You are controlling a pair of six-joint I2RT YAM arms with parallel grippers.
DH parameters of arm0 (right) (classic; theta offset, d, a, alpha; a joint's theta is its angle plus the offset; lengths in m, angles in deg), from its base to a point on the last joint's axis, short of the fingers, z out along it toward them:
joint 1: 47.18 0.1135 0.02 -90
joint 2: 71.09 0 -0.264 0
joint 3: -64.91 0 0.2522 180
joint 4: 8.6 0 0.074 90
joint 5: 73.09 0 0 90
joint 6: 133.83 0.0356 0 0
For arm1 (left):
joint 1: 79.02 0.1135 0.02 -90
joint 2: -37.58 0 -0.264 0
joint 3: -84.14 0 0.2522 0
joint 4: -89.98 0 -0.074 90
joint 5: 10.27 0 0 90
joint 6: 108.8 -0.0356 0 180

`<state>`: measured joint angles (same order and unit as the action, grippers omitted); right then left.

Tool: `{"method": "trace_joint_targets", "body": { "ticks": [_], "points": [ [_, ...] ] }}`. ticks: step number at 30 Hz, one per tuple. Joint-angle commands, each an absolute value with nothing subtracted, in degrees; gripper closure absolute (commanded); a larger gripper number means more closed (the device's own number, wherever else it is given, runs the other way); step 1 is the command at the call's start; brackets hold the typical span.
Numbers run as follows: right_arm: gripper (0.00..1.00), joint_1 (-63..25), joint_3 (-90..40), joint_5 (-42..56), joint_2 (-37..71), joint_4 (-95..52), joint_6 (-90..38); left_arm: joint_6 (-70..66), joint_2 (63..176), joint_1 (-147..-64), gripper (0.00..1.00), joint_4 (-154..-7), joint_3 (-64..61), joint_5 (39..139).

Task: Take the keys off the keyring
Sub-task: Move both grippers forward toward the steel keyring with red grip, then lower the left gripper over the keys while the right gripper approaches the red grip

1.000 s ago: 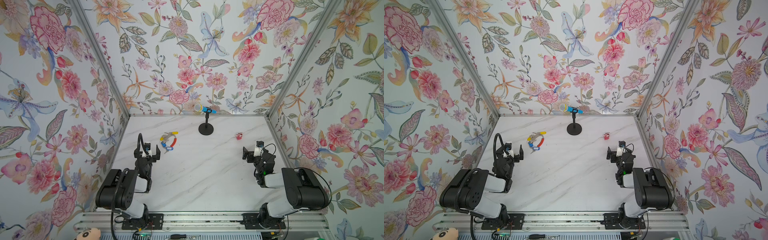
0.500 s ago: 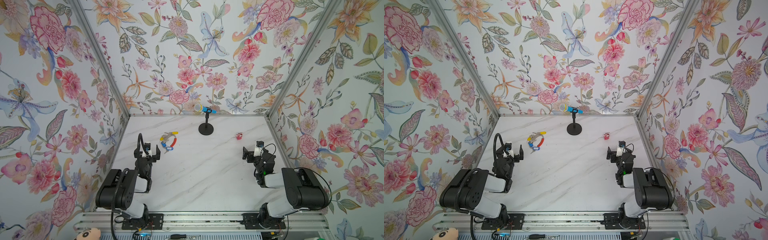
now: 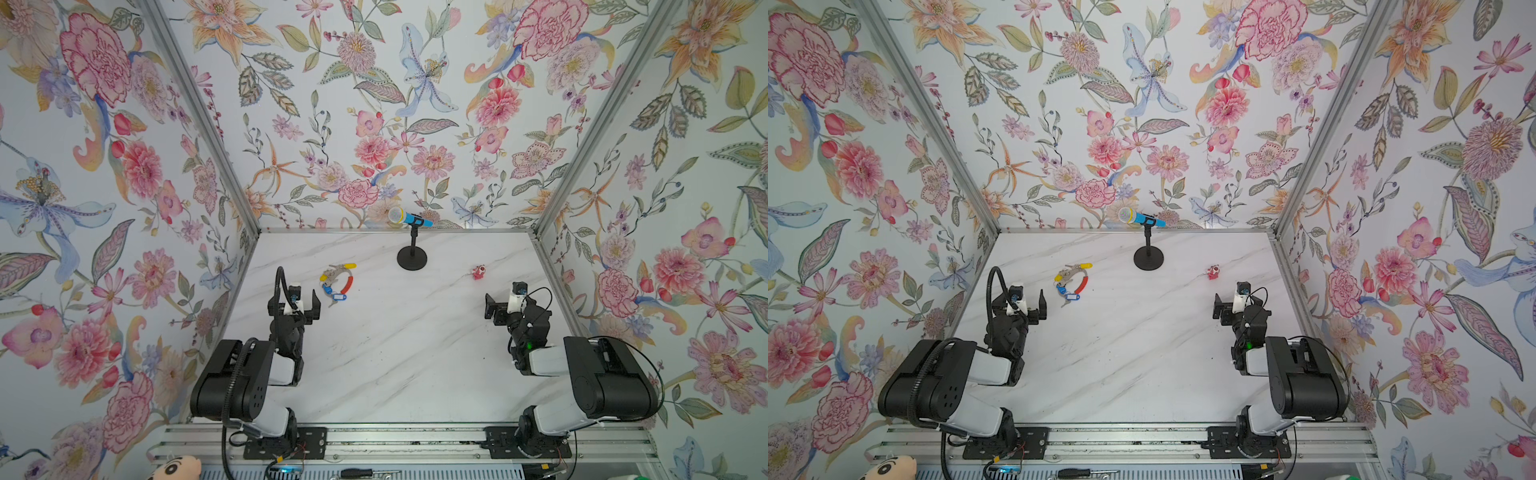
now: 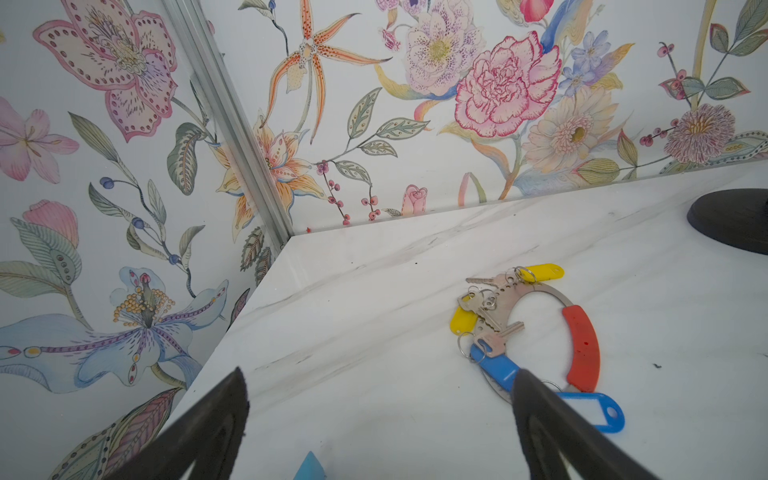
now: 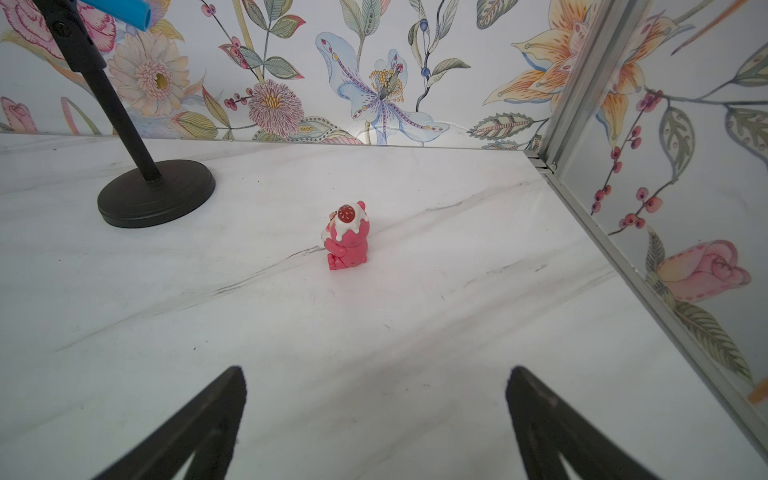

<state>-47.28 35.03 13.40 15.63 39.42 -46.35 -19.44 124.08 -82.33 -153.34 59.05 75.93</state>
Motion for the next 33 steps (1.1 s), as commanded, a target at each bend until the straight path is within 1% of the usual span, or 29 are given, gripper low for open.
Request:
{"method": "trace_joint_targets", "body": {
  "ticks": [1,3,5,8,10,13,16,18,21,24,28,33],
  "points": [
    [0.01,-47.5,35.1,11.3,9.9,36.1,-46.8,-18.3,117.2,-82.2,0.01,-145.1,57.3,74.2],
    [0.01,-46.9,34.5,11.0,5.1,31.1,-47.7,-16.9,112.7,-82.3,0.01,-133.0,53.2,74.1],
    [0.01,-46.6,33.7,10.0,1.1,27.3,-47.6,-14.8,109.7,-82.4,0.01,-124.8,49.6,72.8],
    [0.01,-46.2,30.8,6.2,-3.8,19.2,-46.7,-9.9,106.4,-83.0,0.01,-114.7,44.9,70.5],
    [0.01,-45.9,28.5,1.5,-5.9,14.1,-45.7,-7.1,105.1,-83.4,0.01,-107.8,42.1,69.4],
    [0.01,-44.2,24.5,-2.7,-8.1,4.5,-44.5,-5.9,105.7,-83.5,0.01,-96.9,36.6,71.9],
    [0.01,-42.0,20.9,-6.6,-8.8,-3.1,-42.7,-7.6,107.9,-83.4,0.01,-90.4,32.0,78.0],
    [0.01,-40.2,18.5,-8.3,-8.4,-7.6,-40.9,-8.9,110.3,-83.3,0.01,-87.7,29.3,81.9],
    [0.01,-37.5,14.7,-10.6,-6.6,-14.4,-38.9,-11.3,116.5,-83.3,0.01,-82.3,23.8,83.3],
    [0.01,-35.0,12.3,-13.8,-4.4,-17.4,-36.2,-13.1,123.5,-82.7,0.01,-77.1,17.0,85.1],
    [0.01,-30.2,11.6,-14.8,-2.2,-16.0,-33.3,-14.9,132.7,-82.1,0.01,-73.7,9.2,88.4],
    [0.01,-26.0,11.3,-15.6,0.6,-12.2,-28.7,-16.4,144.6,-80.6,0.08,-66.8,-2.2,94.1]
  ]
}}
